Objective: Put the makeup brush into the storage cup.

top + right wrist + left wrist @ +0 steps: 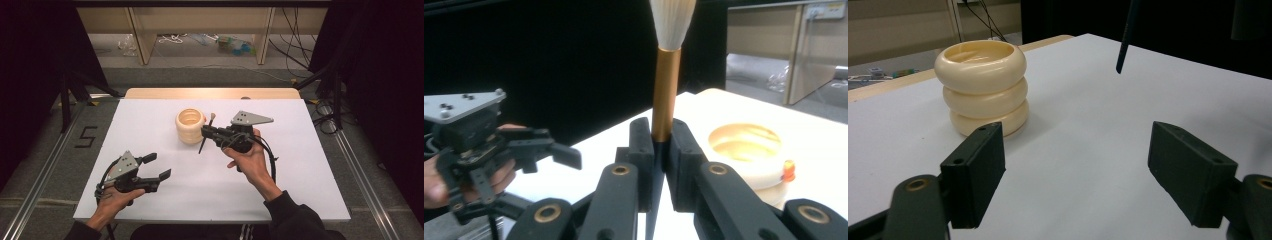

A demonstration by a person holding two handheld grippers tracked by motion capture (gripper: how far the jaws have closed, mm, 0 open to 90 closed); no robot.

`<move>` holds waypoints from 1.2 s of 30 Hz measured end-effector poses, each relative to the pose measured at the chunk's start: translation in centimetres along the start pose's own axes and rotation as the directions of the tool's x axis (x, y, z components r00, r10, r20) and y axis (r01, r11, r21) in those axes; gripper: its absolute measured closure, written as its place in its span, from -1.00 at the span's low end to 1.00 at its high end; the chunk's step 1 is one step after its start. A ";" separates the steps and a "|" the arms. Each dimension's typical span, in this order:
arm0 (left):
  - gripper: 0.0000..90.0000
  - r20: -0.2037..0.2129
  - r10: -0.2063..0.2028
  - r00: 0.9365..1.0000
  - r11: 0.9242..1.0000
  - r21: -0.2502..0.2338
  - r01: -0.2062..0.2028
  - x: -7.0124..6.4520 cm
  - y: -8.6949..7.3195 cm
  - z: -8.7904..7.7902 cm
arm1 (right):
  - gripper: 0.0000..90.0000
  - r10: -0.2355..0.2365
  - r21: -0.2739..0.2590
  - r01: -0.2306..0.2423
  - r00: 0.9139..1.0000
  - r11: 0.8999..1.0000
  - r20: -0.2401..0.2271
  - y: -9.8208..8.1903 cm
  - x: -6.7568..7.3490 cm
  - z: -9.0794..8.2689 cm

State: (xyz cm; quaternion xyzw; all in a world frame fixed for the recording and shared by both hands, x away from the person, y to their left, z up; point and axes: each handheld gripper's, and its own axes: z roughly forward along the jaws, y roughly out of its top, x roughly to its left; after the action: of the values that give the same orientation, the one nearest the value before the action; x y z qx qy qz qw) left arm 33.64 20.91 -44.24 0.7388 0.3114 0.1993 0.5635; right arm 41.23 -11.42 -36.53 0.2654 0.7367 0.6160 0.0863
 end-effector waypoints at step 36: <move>-0.55 -0.021 -0.012 1.000 1.000 0.005 0.012 0.3 -0.6 -0.8 | 0.85 -0.049 -0.004 0.050 0.992 0.999 0.113 3.0 -2.8 3.2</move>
State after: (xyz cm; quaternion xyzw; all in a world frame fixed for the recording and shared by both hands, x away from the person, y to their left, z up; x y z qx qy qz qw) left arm 33.25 21.80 -44.57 0.7363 0.3223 0.2027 0.5594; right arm 45.88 -9.79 -34.98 0.2811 0.7349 0.6001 0.1441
